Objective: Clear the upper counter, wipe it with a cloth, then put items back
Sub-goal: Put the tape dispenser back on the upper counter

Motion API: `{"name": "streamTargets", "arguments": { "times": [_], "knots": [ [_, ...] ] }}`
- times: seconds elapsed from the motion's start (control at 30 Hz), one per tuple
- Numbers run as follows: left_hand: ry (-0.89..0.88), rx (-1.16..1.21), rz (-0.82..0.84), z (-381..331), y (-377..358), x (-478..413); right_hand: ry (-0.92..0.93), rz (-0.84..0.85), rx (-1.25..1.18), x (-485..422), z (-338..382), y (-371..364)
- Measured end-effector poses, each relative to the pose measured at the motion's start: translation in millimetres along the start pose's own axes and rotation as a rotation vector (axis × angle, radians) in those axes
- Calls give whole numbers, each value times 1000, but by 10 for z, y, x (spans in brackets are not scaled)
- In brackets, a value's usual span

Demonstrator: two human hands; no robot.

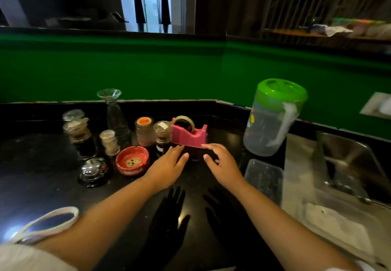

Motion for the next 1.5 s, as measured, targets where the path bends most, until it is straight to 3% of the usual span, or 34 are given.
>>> {"name": "streamTargets", "arguments": {
  "times": [0.57, 0.83, 1.27, 1.5],
  "knots": [
    [179, 555, 36, 235, -219, -1005, -367, 96, -45, -974, -648, -382],
    [243, 630, 27, 481, -368, -1321, -383, 217, -141, -1491, -867, -725],
    [347, 716, -49, 607, -501, -1422, -417, -31, -136, -919, -1104, -513],
    [348, 753, -108, 574, -582, -1705, -432, -30, -72, -647, -1262, -408]
  ]
}}
Point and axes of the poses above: each hand's wrist, its own x-axis away from the middle knuckle, its own y-axis out of the back of the hand, z = x × y, the point moved 5 cm from there along -x, towards the middle knuckle, and after that the axes turned 15 degrees about x, right-handed, at the moved point
